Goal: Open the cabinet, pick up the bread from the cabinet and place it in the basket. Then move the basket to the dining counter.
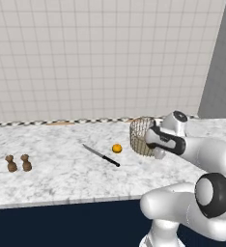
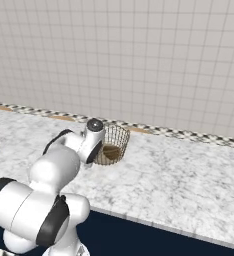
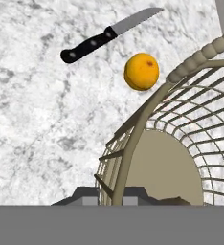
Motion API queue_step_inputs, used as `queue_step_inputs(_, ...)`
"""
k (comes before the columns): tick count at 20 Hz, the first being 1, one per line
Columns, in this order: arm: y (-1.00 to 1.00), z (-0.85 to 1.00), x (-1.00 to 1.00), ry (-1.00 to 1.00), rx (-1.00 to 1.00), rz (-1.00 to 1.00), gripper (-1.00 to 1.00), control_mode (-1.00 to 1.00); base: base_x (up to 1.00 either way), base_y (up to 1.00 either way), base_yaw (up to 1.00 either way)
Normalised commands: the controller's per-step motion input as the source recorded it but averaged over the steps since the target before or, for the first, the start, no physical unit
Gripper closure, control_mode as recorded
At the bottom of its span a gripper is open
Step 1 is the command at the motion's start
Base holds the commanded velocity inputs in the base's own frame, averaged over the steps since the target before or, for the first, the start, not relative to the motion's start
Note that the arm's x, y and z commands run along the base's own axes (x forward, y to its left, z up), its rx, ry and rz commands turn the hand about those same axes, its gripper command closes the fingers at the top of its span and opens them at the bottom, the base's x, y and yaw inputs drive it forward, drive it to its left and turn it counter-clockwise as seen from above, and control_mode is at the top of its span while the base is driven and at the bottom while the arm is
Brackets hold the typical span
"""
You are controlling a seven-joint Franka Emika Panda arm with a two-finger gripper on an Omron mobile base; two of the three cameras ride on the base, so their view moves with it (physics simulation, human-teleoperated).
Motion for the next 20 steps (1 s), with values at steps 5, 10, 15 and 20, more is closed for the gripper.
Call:
queue_step_inputs(5, 0.09, -0.47, 0.13, 0.10, 0.00, 0.00, 1.00, -1.00, 0.00, 0.00, 0.00)
queue_step_inputs(10, 0.01, -0.40, 0.12, 0.09, 0.00, 0.00, 1.00, -1.00, 0.00, 0.00, 0.00)
queue_step_inputs(15, 0.00, -0.35, -0.17, 0.05, -0.01, 0.03, -1.00, -1.00, 0.00, 0.00, 0.00)
queue_step_inputs(20, 0.00, 0.19, -0.35, 0.00, -0.02, 0.05, -1.00, -1.00, 0.00, 0.00, 0.00)
